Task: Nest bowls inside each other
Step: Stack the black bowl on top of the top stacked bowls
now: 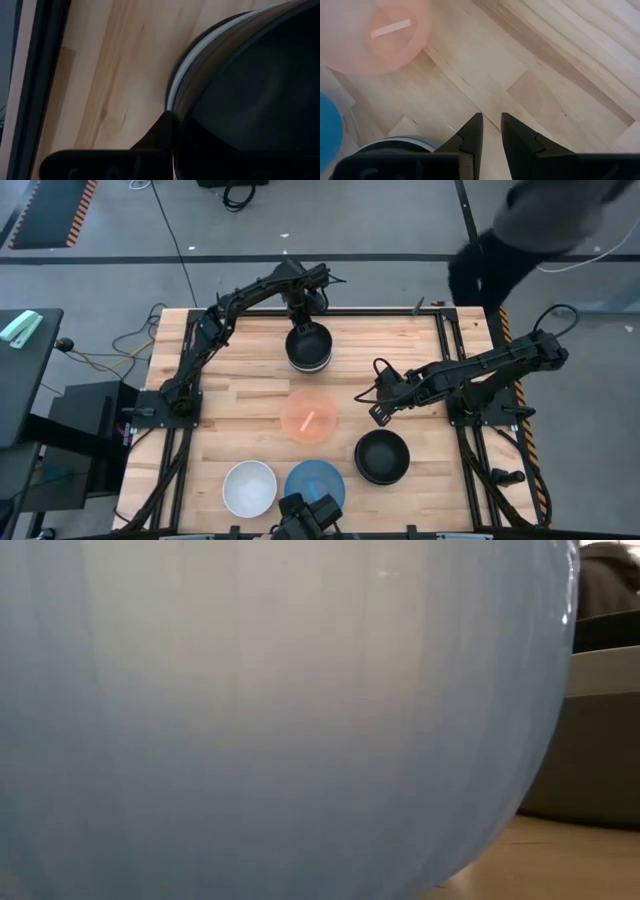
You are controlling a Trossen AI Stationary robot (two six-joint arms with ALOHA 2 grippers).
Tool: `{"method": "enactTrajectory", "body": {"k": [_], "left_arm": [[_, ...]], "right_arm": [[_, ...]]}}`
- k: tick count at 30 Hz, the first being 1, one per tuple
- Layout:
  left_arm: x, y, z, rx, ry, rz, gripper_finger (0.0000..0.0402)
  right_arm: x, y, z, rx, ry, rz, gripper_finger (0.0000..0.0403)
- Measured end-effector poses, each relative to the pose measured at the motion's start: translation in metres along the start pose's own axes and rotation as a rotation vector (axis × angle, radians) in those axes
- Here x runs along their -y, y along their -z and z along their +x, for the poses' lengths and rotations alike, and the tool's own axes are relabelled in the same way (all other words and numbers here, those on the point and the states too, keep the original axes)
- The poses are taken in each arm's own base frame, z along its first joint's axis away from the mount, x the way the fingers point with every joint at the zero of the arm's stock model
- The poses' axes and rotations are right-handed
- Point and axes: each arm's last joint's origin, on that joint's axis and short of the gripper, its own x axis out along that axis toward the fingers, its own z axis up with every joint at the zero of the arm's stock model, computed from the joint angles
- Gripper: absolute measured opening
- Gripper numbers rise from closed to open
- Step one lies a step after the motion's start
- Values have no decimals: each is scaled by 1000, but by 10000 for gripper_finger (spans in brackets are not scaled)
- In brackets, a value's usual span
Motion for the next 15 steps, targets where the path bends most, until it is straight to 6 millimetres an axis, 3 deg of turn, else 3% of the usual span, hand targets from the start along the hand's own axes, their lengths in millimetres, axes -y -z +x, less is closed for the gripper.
{"method": "enactTrajectory", "body": {"k": [8, 15], "left_arm": [[5, 2, 1, -31, 11, 11, 11], [4, -2, 21, -90, 16, 4, 11]], "right_arm": [[0, 0, 0, 0, 0, 3, 76], [-1, -1, 0, 6, -9, 6, 76]]}}
